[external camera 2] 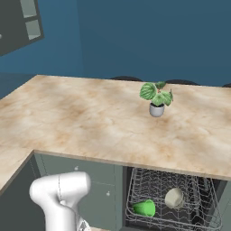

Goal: Pick up the cup and bowl from the counter, place them in the dishwasher, and close the dishwasher door.

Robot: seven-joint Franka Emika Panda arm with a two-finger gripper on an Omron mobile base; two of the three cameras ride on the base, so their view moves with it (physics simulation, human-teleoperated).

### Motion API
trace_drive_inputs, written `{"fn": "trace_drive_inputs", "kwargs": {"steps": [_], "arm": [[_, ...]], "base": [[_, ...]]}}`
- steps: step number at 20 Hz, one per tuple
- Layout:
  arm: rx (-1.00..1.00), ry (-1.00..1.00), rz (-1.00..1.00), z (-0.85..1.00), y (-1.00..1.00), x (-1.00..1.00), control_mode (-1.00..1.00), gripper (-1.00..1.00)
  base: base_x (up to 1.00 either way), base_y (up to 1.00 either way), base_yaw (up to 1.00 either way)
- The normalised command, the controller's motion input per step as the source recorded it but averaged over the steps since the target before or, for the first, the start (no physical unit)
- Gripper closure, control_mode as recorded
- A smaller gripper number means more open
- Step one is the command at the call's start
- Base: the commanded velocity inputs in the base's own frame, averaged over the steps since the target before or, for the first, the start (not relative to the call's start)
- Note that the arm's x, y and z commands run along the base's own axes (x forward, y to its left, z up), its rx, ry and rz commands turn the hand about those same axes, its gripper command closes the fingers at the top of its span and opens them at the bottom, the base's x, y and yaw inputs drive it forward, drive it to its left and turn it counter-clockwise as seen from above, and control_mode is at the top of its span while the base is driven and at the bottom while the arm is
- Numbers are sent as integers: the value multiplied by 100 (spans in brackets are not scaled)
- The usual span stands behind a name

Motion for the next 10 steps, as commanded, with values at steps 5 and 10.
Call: {"fn": "trace_drive_inputs", "kwargs": {"steps": [5, 10], "arm": [[7, -23, 0, -16, -26, 48, -100, -100], [20, -22, 0, -1, -27, 79, -100, -100]], "base": [[0, 0, 0], [0, 0, 0]]}}
